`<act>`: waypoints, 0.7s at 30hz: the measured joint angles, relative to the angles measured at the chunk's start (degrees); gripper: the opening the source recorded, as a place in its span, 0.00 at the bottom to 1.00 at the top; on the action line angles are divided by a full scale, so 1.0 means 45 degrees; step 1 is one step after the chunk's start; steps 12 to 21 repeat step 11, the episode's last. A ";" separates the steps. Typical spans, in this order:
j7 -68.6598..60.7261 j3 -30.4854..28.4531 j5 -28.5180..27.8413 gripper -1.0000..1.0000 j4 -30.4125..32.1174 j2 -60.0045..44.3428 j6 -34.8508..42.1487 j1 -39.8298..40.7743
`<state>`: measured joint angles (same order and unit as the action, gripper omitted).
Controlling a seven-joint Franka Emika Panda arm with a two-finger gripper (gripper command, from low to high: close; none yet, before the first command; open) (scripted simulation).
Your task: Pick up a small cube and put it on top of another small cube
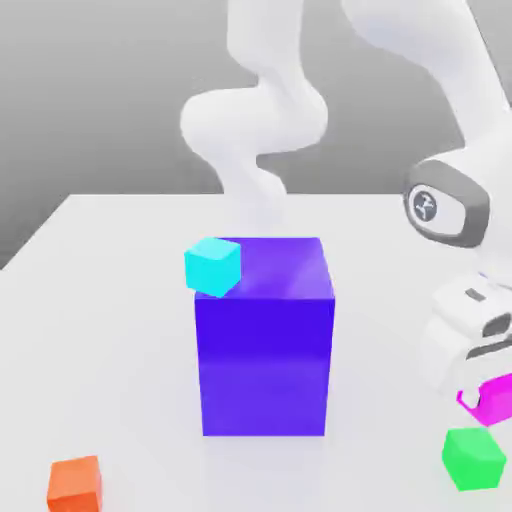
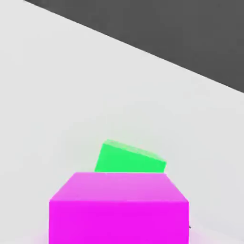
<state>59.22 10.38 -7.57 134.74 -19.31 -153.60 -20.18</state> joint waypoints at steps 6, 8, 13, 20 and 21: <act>0.0081 -0.0074 -0.0109 1.00 -0.0025 -0.0248 -0.0217 -0.0052; 0.0075 -0.0073 -0.0096 1.00 -0.0030 -0.0203 -0.0165 -0.0051; -0.0277 0.0170 0.0396 1.00 0.0040 0.0926 0.0869 0.0109; -0.0277 0.0170 0.0396 1.00 0.0040 0.0926 0.0869 0.0109; -0.0277 0.0170 0.0396 1.00 0.0040 0.0926 0.0869 0.0109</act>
